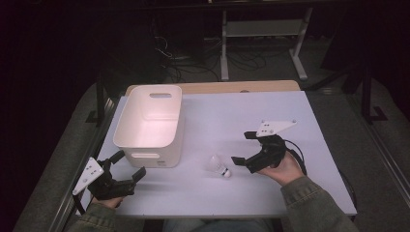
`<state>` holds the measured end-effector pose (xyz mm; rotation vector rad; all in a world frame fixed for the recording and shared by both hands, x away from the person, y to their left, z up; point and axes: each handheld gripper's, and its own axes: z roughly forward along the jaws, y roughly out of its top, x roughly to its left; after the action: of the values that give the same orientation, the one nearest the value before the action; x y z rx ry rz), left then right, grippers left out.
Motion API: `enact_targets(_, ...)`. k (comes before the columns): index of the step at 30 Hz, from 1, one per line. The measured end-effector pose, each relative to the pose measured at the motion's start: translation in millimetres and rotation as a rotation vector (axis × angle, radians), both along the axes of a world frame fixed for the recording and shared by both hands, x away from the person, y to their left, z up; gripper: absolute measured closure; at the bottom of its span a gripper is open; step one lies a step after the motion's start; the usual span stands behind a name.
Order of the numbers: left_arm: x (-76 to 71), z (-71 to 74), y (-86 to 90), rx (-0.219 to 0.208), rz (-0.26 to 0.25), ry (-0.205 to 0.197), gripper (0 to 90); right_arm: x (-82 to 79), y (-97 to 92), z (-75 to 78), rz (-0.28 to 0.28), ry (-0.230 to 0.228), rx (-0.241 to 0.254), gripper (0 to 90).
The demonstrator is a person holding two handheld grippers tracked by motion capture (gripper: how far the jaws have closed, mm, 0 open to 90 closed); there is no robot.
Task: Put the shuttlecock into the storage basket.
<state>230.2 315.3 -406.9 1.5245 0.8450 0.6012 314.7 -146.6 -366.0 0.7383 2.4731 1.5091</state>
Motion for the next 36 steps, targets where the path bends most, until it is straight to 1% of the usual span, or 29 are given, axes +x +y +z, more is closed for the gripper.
enact_targets(7,0.2,-0.1,0.0,-0.001,-0.001,0.000,0.0,1.9,6.3,-1.7,0.013,0.017,-0.008,0.0)
enact_targets(10,0.1,0.0,0.0,-0.002,-0.001,0.000,0.0,3.1,7.2,-2.6,0.017,0.014,-0.018,0.0)
enact_targets(12,0.1,-0.1,0.0,-0.001,-0.001,0.000,0.0,3.4,9.5,-3.5,0.022,0.029,-0.015,0.0)
enact_targets(14,0.2,-0.1,0.0,-0.001,-0.001,0.000,0.0,3.9,10.4,-4.2,0.024,0.029,-0.017,0.0)
enact_targets(15,0.2,-0.1,0.0,-0.002,-0.001,0.000,0.0,4.3,12.6,-5.4,0.026,0.038,-0.023,0.0)
enact_targets(23,0.2,-0.1,0.0,-0.003,-0.001,0.000,0.0,7.7,19.8,-9.3,0.038,0.063,-0.044,0.0)
enact_targets(27,0.1,-0.1,0.1,-0.002,-0.002,0.000,0.0,9.3,21.9,-10.8,0.038,0.067,-0.054,0.0)
enact_targets(29,0.0,0.0,0.3,0.000,-0.003,0.000,0.0,10.4,23.0,-12.4,0.033,0.079,-0.068,0.0)
enact_targets(32,0.0,-0.1,-0.1,-0.003,-0.003,0.001,0.0,12.8,24.3,-14.9,0.031,0.086,-0.074,0.0)
enact_targets(33,0.1,-0.1,0.1,-0.002,-0.004,-0.001,0.0,13.8,25.8,-15.8,0.028,0.098,-0.075,0.0)
enact_targets(36,0.2,-0.1,0.1,-0.003,-0.003,0.000,0.0,14.6,27.7,-16.8,0.033,0.107,-0.084,0.0)
